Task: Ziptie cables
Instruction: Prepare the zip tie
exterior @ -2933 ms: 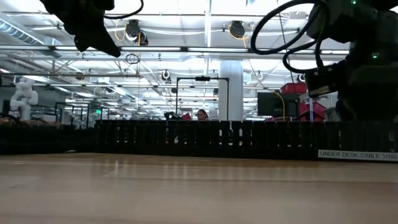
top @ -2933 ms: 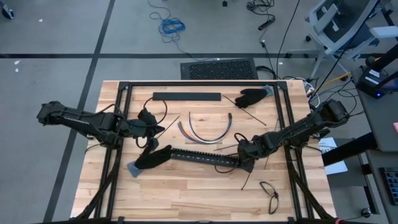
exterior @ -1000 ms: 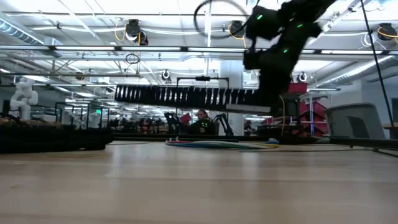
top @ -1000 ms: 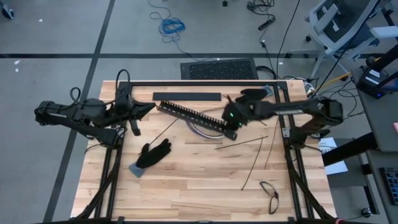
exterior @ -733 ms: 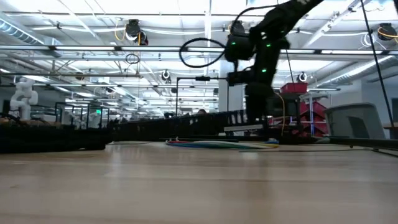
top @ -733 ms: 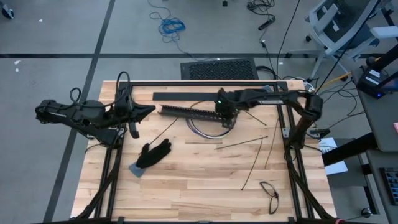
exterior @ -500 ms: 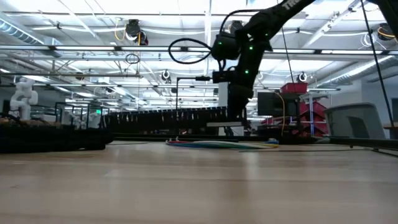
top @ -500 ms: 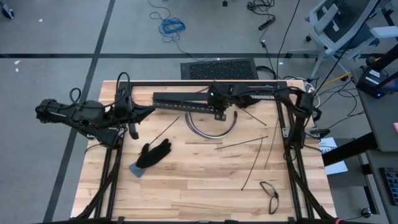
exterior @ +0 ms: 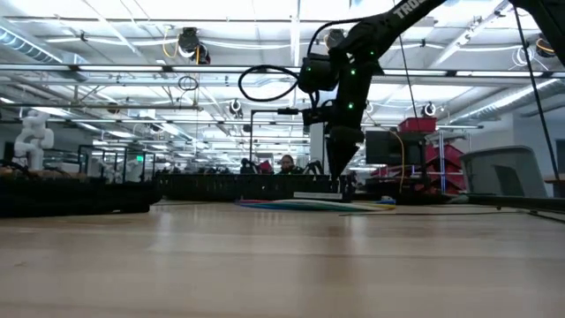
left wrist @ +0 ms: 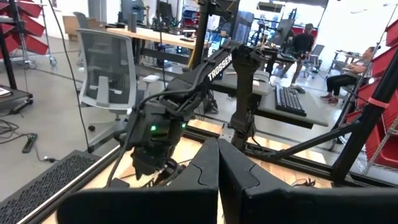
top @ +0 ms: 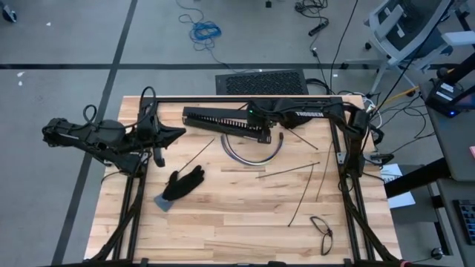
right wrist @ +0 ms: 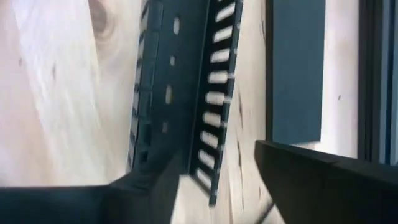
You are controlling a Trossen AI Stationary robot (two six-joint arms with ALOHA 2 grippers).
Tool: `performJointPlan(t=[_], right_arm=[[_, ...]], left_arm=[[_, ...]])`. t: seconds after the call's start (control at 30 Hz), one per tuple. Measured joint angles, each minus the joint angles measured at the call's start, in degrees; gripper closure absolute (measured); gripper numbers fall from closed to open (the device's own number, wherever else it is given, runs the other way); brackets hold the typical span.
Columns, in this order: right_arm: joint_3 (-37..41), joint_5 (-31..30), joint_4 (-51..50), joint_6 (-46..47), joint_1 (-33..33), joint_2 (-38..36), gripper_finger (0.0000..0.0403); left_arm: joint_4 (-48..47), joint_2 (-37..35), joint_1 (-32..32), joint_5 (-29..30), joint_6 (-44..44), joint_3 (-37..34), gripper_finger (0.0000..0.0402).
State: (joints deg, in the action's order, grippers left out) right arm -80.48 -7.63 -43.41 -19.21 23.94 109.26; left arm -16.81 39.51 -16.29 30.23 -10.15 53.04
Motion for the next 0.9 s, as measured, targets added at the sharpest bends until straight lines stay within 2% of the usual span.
performJointPlan(t=[0.1,0.2,0.27,0.37,0.5,0.7,0.9], right_arm=[[-2.67,0.33,-10.52,0.21,-0.25,-0.27,0.0171],[-3.0,0.46,-19.26,-1.01,-1.03,-2.43,0.0172],[-3.0,0.62,-22.9,-1.46,-1.78,-4.51,0.0179],[-3.0,4.12,-25.55,-0.95,-3.29,-7.65,0.0191],[0.68,6.47,-25.03,0.26,-6.56,-10.49,0.0202],[12.78,7.89,-14.75,1.22,-9.96,-9.83,0.0206],[14.33,7.57,-8.2,2.05,-9.03,-10.1,0.0206]], left_arm=[[-1.9,0.0,0.0,-0.03,-0.02,0.0,0.0402],[-3.65,0.0,0.0,-0.04,-0.04,0.0,0.0401],[-3.95,0.0,0.0,-0.04,-0.04,0.0,0.0401],[-5.97,0.0,0.0,-0.06,-0.4,0.0,0.0401],[-10.0,0.0,0.02,-0.08,-3.78,0.0,0.0402],[-12.67,0.49,0.02,-0.1,-7.5,-0.02,0.0401],[-12.69,1.08,0.02,-0.1,-7.54,-0.02,0.0401]])
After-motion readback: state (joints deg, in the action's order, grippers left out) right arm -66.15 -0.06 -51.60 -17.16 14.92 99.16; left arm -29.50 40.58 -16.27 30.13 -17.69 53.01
